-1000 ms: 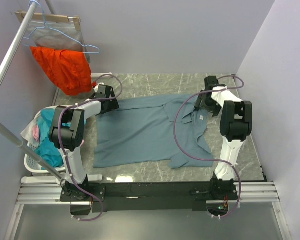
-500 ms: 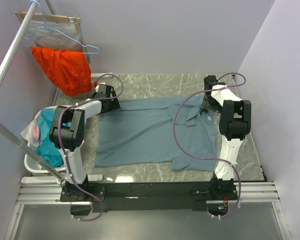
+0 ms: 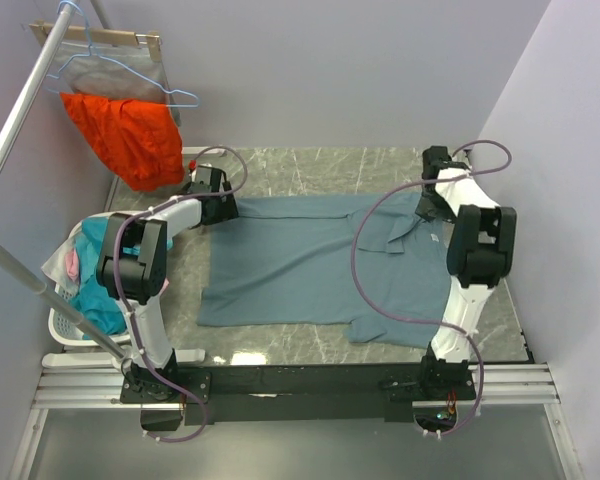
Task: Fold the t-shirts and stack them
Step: Fold the flattened tshirt in 1/3 of the way
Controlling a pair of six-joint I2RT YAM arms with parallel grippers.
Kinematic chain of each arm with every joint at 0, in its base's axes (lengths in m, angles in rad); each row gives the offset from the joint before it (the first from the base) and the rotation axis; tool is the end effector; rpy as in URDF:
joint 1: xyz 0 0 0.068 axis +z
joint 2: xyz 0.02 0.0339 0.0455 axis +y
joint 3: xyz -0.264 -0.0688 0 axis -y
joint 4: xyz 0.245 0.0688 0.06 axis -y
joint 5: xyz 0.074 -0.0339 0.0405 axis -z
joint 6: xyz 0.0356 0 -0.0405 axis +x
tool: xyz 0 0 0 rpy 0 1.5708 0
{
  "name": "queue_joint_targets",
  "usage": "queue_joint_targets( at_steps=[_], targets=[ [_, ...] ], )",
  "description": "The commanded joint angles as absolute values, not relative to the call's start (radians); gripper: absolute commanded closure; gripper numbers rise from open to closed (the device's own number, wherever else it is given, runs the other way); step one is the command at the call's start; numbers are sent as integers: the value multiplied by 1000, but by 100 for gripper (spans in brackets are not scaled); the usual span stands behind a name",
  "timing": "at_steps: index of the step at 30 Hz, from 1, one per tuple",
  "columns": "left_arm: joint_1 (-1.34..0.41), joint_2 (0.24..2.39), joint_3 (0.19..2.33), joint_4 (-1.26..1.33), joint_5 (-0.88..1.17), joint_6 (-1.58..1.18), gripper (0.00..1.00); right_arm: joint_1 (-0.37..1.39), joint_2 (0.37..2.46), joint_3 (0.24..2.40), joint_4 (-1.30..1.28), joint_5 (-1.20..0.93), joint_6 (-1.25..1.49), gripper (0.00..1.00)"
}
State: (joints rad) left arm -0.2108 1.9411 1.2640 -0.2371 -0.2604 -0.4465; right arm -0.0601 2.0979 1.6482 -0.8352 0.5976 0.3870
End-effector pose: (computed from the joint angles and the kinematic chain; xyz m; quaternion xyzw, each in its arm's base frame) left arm 0.4031 -0.0769 0.1670 -0.1519 0.9271 0.0131 0.3423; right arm 0.4267 -0.0457 0.1900 0.2506 0.9131 -0.2653 0.1817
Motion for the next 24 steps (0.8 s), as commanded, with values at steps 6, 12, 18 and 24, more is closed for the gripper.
queue_joint_targets(
  at_steps=[6, 12, 18, 24],
  targets=[
    [-213, 1790, 1243, -195, -170, -524, 1, -51, 1858, 1479, -620, 56, 439, 4],
    [-222, 1732, 1149, -140, -92, -607, 3, -29, 1783, 1301, -526, -44, 436, 17],
    [-236, 1724, 1092, -117, -74, -620, 3, 60, 1721, 1236, -523, 51, 393, 24],
    [-241, 1733, 1094, -118, -75, -621, 3, 121, 1738, 1246, -531, 145, 390, 26]
  ],
)
